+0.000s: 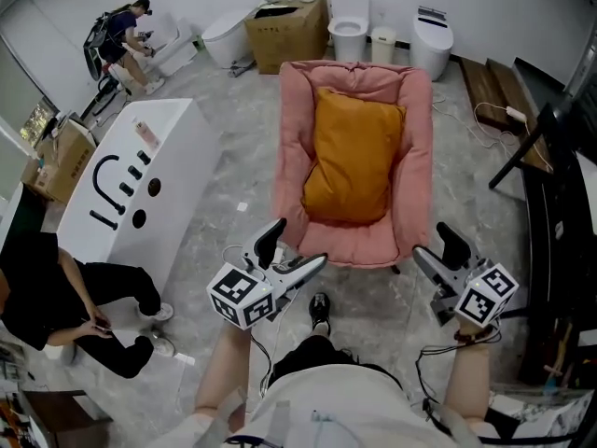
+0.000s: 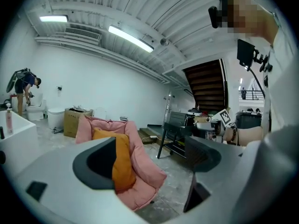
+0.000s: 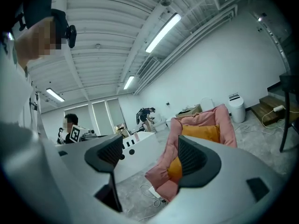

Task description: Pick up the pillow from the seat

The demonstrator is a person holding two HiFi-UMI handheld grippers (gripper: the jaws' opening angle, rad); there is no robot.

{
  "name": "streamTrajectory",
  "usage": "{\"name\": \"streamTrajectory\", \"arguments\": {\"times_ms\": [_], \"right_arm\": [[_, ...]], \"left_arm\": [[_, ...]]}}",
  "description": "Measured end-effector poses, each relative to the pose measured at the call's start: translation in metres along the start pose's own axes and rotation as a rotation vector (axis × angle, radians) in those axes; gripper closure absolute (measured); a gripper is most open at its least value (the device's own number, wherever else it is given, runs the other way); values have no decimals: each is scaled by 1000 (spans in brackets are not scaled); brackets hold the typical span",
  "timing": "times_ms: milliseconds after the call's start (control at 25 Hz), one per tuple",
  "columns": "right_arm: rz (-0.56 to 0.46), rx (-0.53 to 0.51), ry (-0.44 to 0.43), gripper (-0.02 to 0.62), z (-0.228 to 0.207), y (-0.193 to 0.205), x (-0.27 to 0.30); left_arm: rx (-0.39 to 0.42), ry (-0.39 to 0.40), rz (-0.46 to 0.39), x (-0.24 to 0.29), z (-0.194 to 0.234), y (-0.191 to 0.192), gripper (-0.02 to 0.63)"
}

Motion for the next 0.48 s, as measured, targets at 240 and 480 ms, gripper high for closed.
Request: {"name": "streamTrajectory", "arguments": {"times_ms": [240,480], "right_arm": [[-5,48,51,224,-47,-23,47],[-8,99,104,216,-78,-43,96]], "left_arm": [[-14,31,51,51,63,-15,127],[-46,81,132,86,133,-21,95]]}}
Point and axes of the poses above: the fingertips, and each gripper's own axes: x forward along the fingers, z to its left, y out of its underside, the point moved 7 cm from there along -x, backward along the fingers, and after that the axes turned 13 degrees about z, right-handed, at the moved point
